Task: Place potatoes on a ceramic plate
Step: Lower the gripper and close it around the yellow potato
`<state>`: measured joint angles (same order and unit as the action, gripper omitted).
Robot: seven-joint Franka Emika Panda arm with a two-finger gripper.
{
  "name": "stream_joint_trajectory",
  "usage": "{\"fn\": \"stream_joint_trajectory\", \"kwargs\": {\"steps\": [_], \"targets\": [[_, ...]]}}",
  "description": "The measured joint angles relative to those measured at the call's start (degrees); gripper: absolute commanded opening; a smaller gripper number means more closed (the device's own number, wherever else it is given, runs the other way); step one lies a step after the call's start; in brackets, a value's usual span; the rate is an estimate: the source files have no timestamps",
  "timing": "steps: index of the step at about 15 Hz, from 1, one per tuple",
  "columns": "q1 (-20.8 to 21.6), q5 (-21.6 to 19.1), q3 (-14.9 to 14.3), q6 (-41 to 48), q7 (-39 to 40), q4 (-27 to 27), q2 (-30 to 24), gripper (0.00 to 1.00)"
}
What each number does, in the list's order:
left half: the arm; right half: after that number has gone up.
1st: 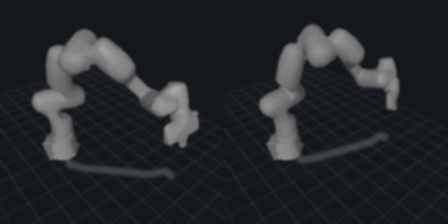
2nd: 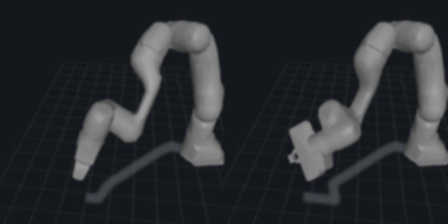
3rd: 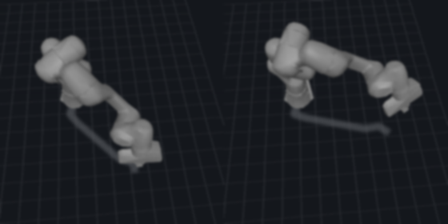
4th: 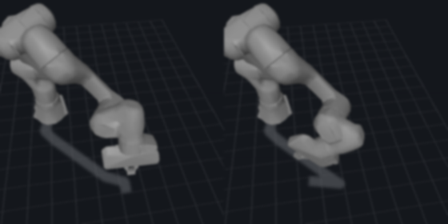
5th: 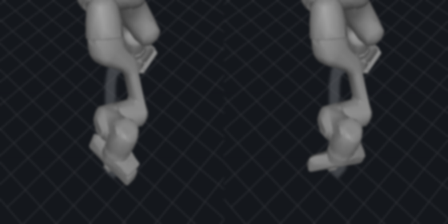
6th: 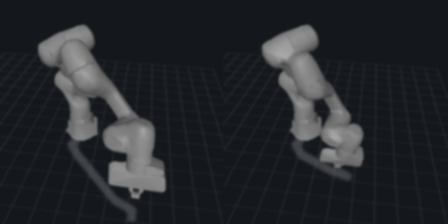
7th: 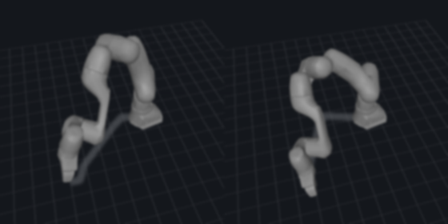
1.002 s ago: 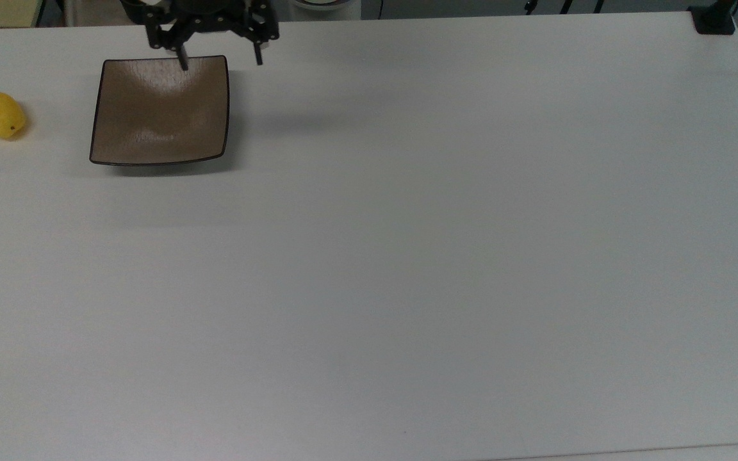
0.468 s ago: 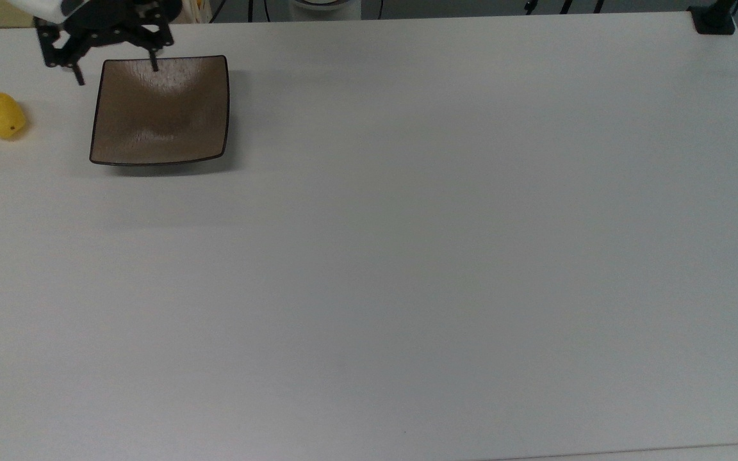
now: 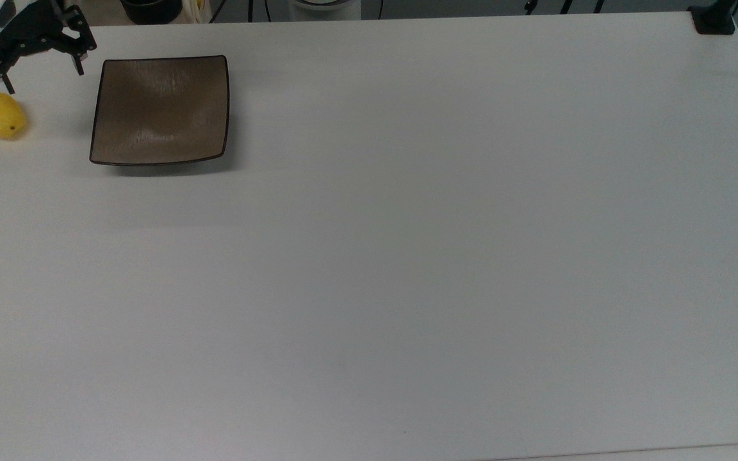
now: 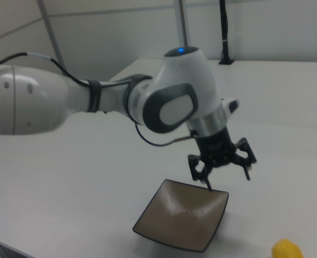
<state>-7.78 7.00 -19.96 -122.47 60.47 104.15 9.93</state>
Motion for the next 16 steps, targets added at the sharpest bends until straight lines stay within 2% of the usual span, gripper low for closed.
{"fn": "stream_joint_trajectory", "kwargs": {"steps": [12, 16], "targets": [[-9.02, 1.35, -0.17, -13.77, 13.92, 0.05, 11.45, 1.00], [-9.70, 1.37, -0.15, -14.81, 15.73, -0.40, 14.33, 1.00]]}}
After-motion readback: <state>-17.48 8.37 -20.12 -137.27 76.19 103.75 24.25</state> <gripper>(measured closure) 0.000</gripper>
